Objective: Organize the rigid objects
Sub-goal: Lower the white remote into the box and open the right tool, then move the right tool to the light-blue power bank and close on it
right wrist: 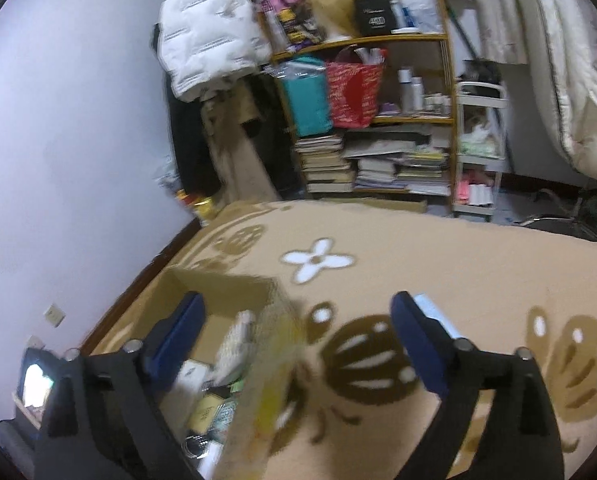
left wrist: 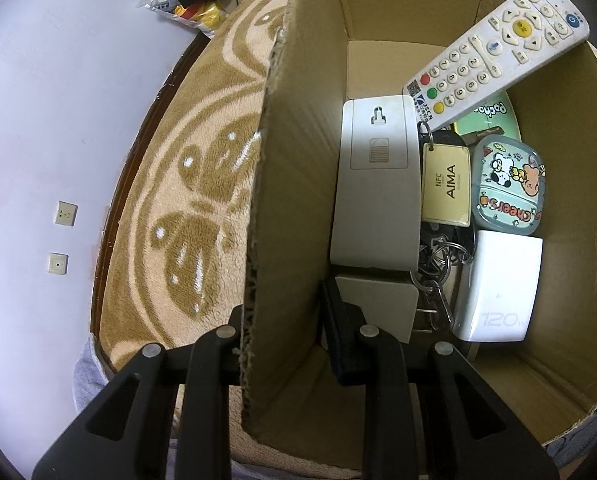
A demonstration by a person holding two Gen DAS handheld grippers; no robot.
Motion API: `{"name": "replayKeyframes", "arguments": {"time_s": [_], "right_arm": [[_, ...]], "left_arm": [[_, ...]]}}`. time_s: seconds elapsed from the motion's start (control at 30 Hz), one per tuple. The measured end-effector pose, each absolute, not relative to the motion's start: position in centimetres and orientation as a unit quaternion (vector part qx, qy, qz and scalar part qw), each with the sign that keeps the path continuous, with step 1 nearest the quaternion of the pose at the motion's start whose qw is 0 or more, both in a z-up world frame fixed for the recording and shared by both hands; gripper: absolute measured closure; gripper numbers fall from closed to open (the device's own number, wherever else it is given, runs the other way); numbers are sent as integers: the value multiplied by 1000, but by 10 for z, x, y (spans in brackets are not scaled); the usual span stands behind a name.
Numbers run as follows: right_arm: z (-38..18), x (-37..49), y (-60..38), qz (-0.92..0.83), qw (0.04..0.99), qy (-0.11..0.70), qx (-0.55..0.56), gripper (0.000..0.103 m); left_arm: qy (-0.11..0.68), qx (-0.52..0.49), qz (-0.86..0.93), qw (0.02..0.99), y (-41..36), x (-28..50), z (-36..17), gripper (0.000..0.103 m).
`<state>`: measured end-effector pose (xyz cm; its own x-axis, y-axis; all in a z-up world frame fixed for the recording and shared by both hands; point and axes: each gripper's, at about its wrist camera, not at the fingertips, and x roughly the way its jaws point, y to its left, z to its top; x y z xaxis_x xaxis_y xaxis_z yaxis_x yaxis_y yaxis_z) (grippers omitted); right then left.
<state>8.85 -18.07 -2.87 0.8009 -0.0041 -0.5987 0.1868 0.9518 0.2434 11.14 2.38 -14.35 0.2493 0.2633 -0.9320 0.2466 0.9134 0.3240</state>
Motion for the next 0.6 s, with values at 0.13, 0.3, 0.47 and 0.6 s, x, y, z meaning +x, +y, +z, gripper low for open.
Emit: {"name": "replayKeyframes", "arguments": {"time_s": [0.13, 0.3, 0.47, 0.6], "right_arm": [[-41, 96, -209, -75, 931, 318, 163, 0], [-61, 106, -235, -99, 922, 334, 168, 0], [-84, 118, -255, -113, 913, 356, 160, 0], [-105, 123, -269, -101, 913, 363, 159, 0]], "left_arm": [[613, 208, 5, 762, 24, 111, -143, 78], [613, 208, 5, 762, 24, 111, -143, 78], [612, 209, 6, 762, 24, 111, -143, 78], [611, 210, 7, 763, 23, 111, -142, 78]]}}
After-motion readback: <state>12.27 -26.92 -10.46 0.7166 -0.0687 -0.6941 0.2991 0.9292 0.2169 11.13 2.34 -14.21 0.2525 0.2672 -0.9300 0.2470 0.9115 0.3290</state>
